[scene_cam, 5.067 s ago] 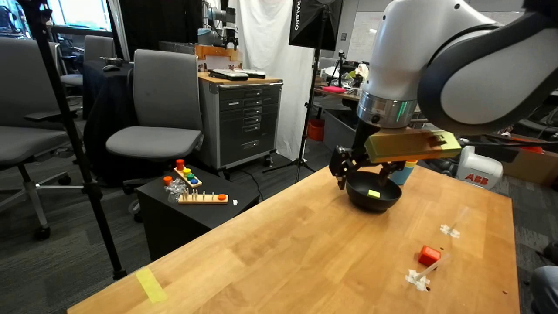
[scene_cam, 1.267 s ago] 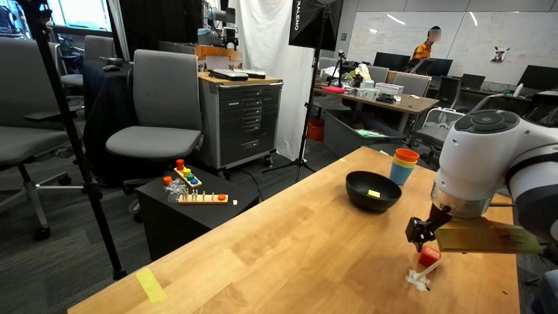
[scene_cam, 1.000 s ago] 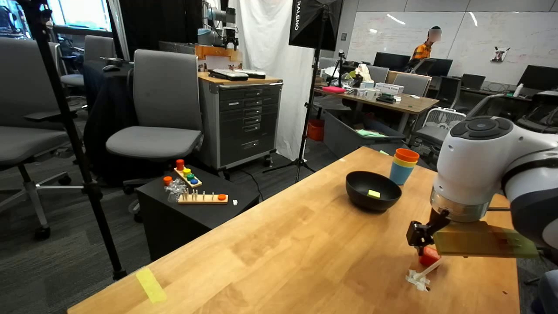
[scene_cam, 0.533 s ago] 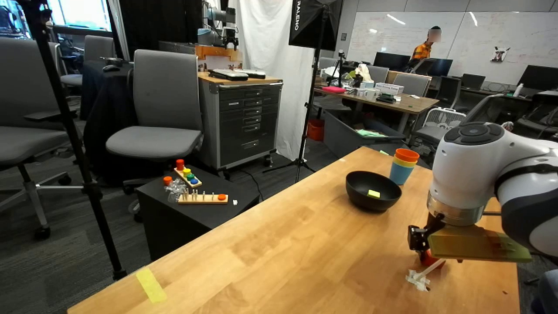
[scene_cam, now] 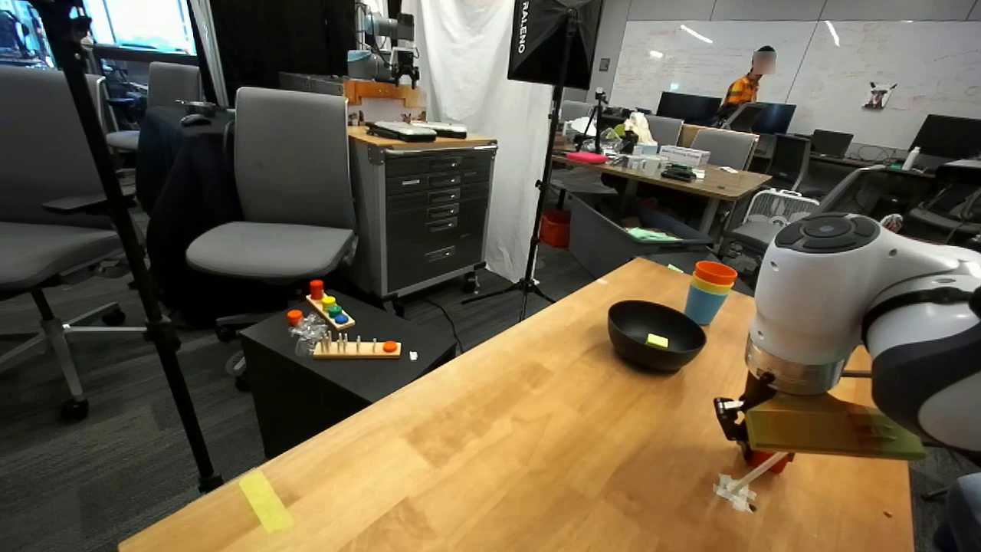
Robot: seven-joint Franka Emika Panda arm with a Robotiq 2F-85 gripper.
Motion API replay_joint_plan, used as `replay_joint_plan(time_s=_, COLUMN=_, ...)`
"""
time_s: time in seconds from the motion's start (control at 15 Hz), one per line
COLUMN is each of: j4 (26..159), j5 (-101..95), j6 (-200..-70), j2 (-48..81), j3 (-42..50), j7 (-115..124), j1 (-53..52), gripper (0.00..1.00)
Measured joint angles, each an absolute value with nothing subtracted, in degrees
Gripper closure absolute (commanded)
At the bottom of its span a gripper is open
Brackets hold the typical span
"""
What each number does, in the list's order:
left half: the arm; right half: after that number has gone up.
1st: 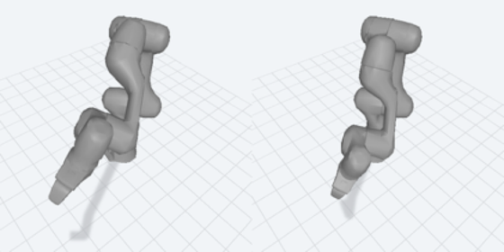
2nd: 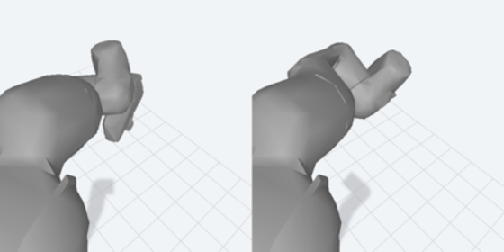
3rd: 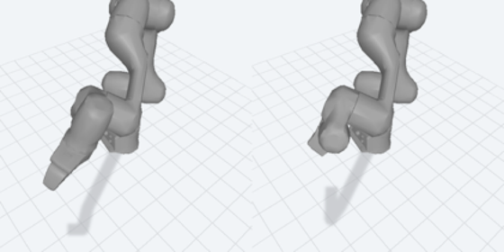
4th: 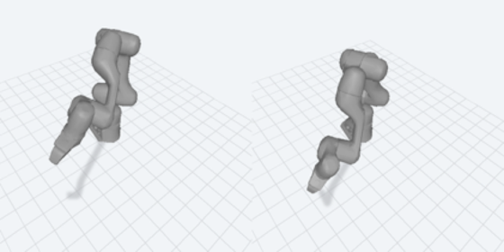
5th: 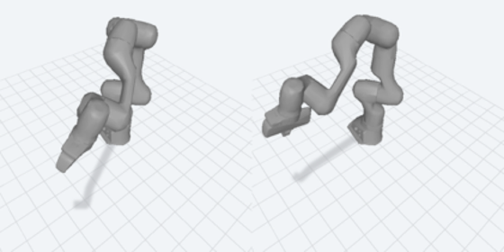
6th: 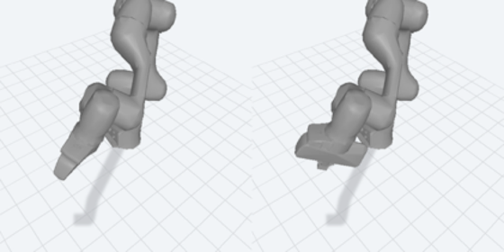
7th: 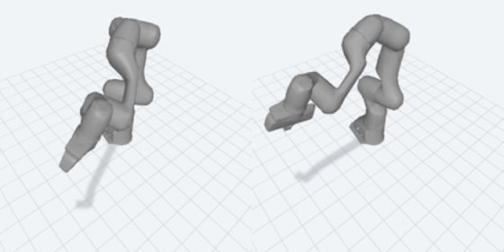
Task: Put the yellow and orange block in the bowl
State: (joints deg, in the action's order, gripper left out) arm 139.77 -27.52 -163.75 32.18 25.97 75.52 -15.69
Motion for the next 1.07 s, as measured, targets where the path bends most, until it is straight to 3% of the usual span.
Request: replay_joint_plan(time_s=1.07, j4=135.78, j5=-25.11, j6=-161.26, j2=26.77, j3=26.06, j7=69.03, j1=-14.96, gripper=0.78)
